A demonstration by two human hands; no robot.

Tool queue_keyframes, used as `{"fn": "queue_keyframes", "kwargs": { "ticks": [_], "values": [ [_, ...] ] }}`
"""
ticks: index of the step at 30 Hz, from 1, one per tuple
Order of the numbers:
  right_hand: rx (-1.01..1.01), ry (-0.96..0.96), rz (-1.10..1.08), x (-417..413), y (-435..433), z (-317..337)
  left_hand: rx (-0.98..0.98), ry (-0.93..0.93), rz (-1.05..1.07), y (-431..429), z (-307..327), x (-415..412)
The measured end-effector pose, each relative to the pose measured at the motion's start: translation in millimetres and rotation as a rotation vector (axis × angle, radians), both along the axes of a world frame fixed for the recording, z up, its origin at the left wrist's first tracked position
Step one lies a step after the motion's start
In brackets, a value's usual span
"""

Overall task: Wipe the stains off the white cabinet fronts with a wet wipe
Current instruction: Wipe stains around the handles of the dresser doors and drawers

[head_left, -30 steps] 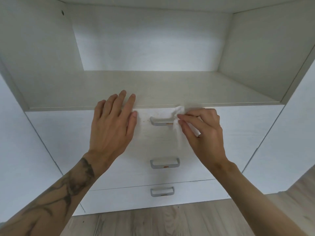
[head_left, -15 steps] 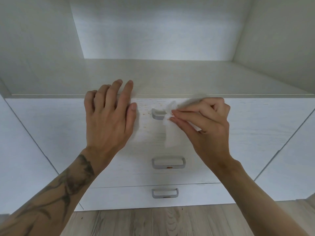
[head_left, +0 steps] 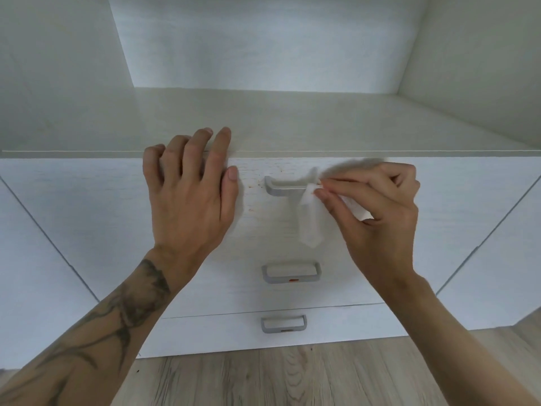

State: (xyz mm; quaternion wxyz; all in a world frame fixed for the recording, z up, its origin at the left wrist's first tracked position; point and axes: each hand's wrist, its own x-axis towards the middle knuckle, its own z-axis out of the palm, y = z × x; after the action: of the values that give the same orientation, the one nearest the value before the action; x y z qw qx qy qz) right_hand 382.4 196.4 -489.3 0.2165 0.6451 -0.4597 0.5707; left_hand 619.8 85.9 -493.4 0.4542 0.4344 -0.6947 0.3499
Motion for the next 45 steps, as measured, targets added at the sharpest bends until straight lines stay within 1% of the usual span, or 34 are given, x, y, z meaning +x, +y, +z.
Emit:
{"fn": "queue_keyframes", "kwargs": {
  "ticks": [2,5,10,15,19,23,26,29,33,36,38,41,45],
  "values": [
    [0.004,-0.004,0.026,15.6,-5.1,2.0,-0.005,0.0,0.003,0.1,-0.6,-0.4],
    [0.009,0.04,0.064,28.5,-10.3,6.3,-0.006,-0.003,0.014,0.2,-0.1,-0.6],
    [-0.019,-0.021,-0.007,15.0,-1.7,0.1,-0.006,-0.004,0.015,0.4,-0.5,-0.1],
    [-0.027,0.013,0.037,41.4,-14.2,3.4,-0.026,-0.009,0.019,-1.4,-1.8,-0.4],
    [-0.087,-0.028,-0.091,30.2,-7.3,-5.3,-0.02,-0.004,0.018,-2.0,-2.3,0.2],
    [-0.064,-0.006,-0.052,52.3,-15.8,0.2,-0.044,0.006,0.014,-3.3,-3.6,-1.5],
    [-0.062,0.032,-0.06,42.9,-14.5,0.7,-0.041,0.006,0.017,-4.4,-3.7,-0.5],
    [-0.063,-0.015,-0.09,31.0,-7.9,-3.8,-0.044,0.007,0.021,-4.3,-4.1,-0.8],
    [-0.068,0.015,-0.075,51.0,-14.0,-1.3,-0.051,0.012,0.017,-4.9,-4.4,-1.5],
    [-0.087,0.053,-0.065,40.9,-13.4,0.1,-0.046,0.013,0.015,-5.1,-3.8,-0.6],
    [-0.1,0.029,-0.087,32.4,-9.4,-1.9,-0.043,0.012,0.019,-4.4,-4.1,-1.3],
    [-0.094,-0.002,-0.085,45.4,-12.7,-2.3,-0.044,0.013,0.014,-4.3,-4.9,-1.9],
    [-0.092,0.042,-0.07,50.3,-18.3,0.4,-0.047,0.016,0.015,-4.9,-4.6,-1.5]
  ]
}}
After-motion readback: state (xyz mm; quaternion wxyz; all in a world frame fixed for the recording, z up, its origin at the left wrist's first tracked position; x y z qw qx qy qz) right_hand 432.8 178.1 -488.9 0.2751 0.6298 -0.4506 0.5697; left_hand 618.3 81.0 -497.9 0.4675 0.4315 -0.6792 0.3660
